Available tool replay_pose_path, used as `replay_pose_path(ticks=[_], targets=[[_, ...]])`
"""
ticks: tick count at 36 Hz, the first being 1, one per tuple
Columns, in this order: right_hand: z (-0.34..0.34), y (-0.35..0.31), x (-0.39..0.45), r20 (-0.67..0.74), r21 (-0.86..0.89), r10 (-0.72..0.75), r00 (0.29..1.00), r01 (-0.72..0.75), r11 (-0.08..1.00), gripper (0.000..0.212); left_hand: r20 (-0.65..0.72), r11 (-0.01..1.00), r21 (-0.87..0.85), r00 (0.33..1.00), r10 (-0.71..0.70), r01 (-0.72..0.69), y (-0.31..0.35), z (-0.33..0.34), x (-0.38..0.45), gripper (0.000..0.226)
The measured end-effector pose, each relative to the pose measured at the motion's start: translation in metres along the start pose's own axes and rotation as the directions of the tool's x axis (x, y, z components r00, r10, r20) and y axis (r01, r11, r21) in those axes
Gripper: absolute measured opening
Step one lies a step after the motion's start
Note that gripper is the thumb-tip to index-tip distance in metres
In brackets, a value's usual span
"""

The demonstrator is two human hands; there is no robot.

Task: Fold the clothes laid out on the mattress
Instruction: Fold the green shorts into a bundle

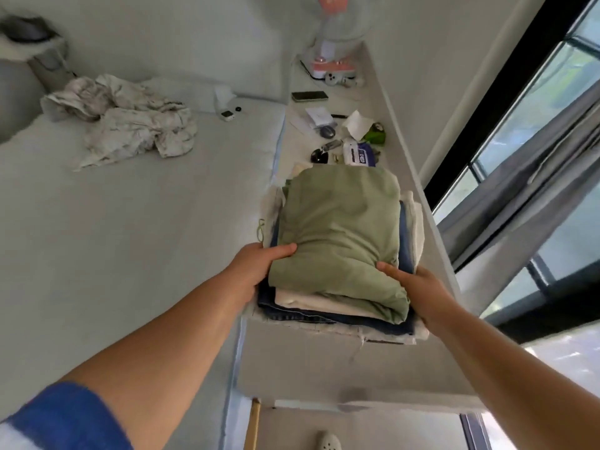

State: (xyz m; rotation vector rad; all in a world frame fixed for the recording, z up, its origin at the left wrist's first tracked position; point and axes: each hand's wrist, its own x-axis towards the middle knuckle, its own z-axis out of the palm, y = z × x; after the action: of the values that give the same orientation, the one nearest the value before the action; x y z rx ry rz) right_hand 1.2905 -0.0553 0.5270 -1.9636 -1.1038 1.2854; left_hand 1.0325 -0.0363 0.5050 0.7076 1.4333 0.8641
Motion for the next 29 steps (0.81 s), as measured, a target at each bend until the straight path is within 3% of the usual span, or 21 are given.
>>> replay_pose_path(ticks=[4, 11, 14, 16, 18, 19, 21, 23, 25, 27, 29], targets=[[-0.016, 0.013, 0.045, 0.068, 0.012, 0.082, 0.994, -0.083, 0.996, 0.065, -0.046, 1.000, 0.029, 0.999, -0.008, 0.009, -0.009, 0.034, 0.027, 0.043], [-0.018, 0.035, 0.093, 0.187, -0.014, 0.203, 0.961, -0.204, 0.979, 0.068, -0.147, 0.988, 0.116, 0.986, -0.084, 0.101, -0.035, 0.049, 0.046, 0.081], [-0.026, 0.031, 0.101, 0.238, -0.047, 0.223, 0.945, -0.218, 0.975, 0.076, -0.148, 0.934, 0.338, 0.987, -0.070, 0.117, -0.025, 0.044, 0.050, 0.083], [-0.030, 0.025, 0.102, 0.158, -0.111, 0.135, 0.978, -0.118, 0.987, 0.082, -0.213, 0.848, 0.525, 0.976, 0.046, 0.074, -0.009, 0.040, 0.052, 0.088], [-0.030, 0.015, 0.098, 0.021, -0.220, -0.089, 0.996, 0.091, 0.971, 0.087, -0.215, 0.785, 0.614, 0.940, 0.265, -0.081, 0.013, 0.045, 0.049, 0.088], [-0.027, 0.008, 0.092, 0.007, -0.263, -0.228, 0.974, 0.222, 0.939, 0.087, -0.146, 0.721, 0.656, 0.900, 0.412, -0.224, 0.023, 0.052, 0.047, 0.084], [-0.014, -0.002, 0.075, 0.109, -0.348, -0.426, 0.898, 0.436, 0.830, 0.089, 0.120, 0.471, 0.752, 0.798, 0.591, -0.461, 0.034, 0.075, 0.048, 0.079], [0.003, 0.002, 0.065, 0.259, -0.489, -0.454, 0.853, 0.521, 0.700, 0.092, 0.347, 0.235, 0.815, 0.771, 0.534, -0.529, 0.032, 0.096, 0.055, 0.074], [0.013, 0.014, 0.062, 0.322, -0.614, -0.420, 0.848, 0.525, 0.589, 0.088, 0.416, 0.094, 0.874, 0.835, 0.360, -0.476, 0.017, 0.103, 0.070, 0.068], [0.015, 0.029, 0.062, 0.314, -0.656, -0.444, 0.839, 0.530, 0.537, 0.087, 0.393, 0.051, 0.908, 0.887, 0.244, -0.416, -0.001, 0.102, 0.081, 0.066], [0.014, 0.041, 0.061, 0.297, -0.671, -0.485, 0.823, 0.541, 0.506, 0.083, 0.390, 0.063, 0.907, 0.888, 0.243, -0.416, -0.013, 0.099, 0.087, 0.068]])
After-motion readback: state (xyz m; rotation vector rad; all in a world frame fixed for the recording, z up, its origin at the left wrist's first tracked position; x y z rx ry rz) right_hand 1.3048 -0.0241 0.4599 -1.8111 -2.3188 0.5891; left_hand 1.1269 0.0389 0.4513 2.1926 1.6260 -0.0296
